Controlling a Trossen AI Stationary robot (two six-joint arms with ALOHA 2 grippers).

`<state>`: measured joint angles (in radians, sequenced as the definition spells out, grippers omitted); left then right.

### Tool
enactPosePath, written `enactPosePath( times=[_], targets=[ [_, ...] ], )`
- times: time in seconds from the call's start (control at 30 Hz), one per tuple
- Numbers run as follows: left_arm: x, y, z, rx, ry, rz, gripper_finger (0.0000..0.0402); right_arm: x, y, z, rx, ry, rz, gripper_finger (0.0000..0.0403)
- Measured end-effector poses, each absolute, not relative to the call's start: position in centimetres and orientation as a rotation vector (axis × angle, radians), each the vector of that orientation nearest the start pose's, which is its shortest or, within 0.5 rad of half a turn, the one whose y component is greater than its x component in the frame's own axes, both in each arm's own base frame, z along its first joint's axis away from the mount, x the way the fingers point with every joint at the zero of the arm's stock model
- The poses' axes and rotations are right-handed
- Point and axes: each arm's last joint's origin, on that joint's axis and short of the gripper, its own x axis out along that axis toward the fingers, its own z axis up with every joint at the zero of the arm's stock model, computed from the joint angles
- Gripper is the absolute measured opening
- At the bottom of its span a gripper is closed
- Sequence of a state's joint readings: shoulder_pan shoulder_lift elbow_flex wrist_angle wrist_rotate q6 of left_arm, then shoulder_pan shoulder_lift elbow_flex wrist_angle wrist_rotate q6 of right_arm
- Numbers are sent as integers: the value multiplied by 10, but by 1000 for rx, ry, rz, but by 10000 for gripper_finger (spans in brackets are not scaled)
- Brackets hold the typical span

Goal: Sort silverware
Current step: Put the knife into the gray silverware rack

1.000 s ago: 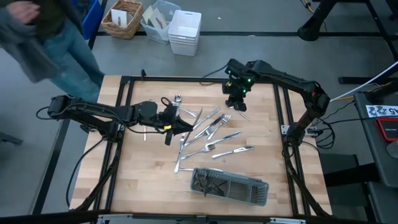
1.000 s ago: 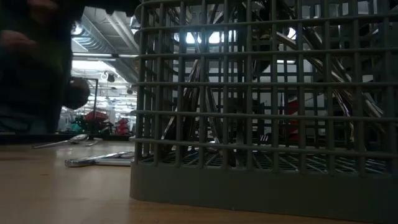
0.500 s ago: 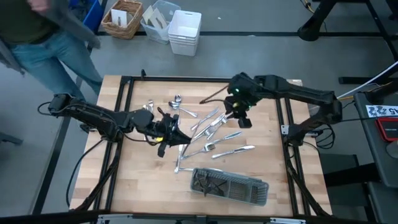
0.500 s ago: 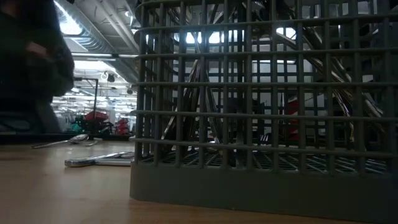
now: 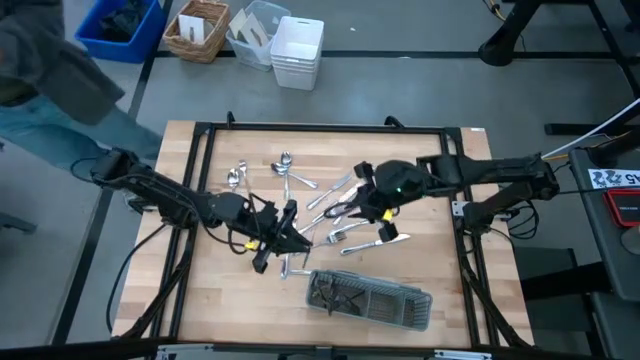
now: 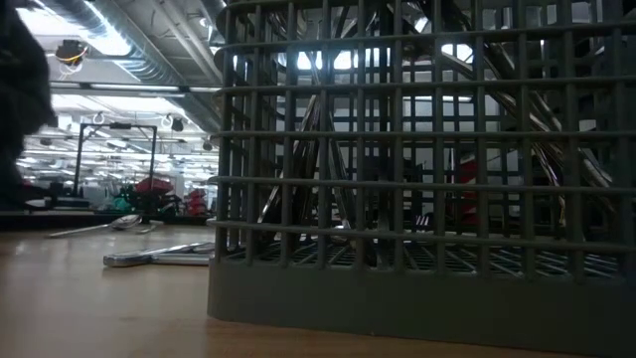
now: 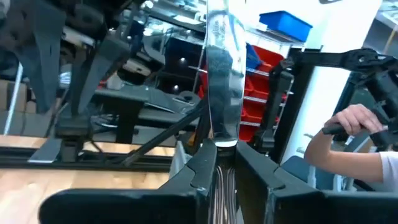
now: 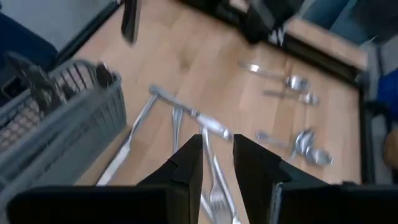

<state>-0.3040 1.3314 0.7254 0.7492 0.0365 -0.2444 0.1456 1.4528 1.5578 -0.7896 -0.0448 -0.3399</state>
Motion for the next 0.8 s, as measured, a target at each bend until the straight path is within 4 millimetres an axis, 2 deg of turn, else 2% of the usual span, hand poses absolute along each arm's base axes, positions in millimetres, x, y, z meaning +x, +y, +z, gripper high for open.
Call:
enactPosePath(
  times=[0.33,0.6,0.8],
  targets=[
    [289,-107,273,-264,-238,-415,35,297,85,401,-434,501,281,92],
    [304,-125,281,-182,-284,-441,36,291,106,402,-451,472,340,92],
    [313,-131,287,-123,-315,-438,32,286,118,402,-466,467,372,92]
  ],
)
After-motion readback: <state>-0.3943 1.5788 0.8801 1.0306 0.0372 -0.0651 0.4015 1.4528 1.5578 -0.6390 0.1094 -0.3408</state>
